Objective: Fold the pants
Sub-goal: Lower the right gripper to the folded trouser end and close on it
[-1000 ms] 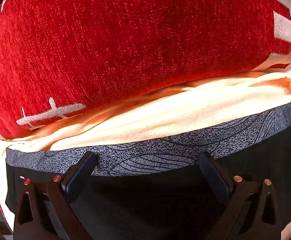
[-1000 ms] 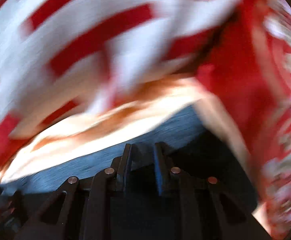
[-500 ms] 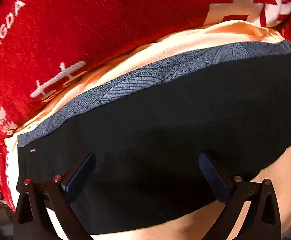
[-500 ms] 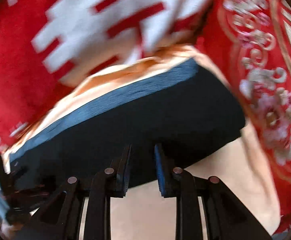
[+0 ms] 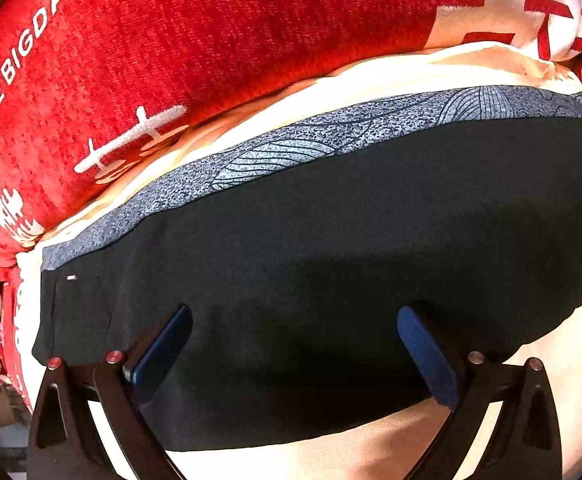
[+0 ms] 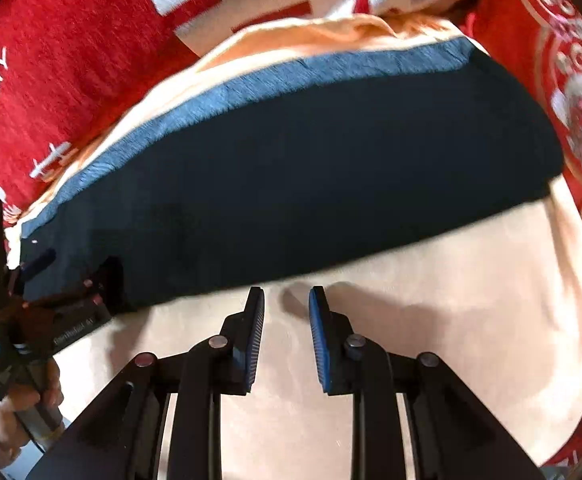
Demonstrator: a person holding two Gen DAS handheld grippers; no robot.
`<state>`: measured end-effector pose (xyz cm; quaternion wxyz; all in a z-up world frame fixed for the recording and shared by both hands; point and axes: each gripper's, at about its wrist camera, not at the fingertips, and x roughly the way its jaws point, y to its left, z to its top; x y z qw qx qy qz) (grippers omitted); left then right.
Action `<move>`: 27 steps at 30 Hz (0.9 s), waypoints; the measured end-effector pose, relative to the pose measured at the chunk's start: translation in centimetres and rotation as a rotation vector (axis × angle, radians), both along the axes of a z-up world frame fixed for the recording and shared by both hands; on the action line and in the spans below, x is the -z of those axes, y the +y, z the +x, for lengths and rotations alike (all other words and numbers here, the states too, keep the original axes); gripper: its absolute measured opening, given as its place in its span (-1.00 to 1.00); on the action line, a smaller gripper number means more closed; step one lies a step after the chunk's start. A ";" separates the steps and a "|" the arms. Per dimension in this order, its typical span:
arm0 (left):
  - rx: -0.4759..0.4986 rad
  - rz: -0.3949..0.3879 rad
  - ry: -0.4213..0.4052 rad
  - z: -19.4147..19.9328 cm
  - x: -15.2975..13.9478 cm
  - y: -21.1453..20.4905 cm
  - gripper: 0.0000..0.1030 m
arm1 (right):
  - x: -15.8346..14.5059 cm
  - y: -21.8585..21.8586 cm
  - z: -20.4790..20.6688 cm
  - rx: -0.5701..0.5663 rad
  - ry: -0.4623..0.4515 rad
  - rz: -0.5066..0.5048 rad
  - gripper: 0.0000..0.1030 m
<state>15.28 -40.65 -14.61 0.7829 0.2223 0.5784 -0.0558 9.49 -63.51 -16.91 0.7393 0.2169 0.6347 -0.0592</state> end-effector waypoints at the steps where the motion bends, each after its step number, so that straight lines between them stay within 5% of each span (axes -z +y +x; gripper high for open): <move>1: -0.001 0.000 -0.002 0.0 0.0 0.0 1.00 | -0.1 -0.1 -0.4 0.010 0.003 0.005 -0.51; 12: -0.017 -0.054 0.001 0.2 0.5 2.5 1.00 | -0.9 1.0 -5.1 0.110 0.062 0.035 -0.51; 27: 0.019 0.013 0.003 0.3 0.6 1.7 1.00 | -1.5 -1.0 -8.3 0.269 0.066 0.122 -0.51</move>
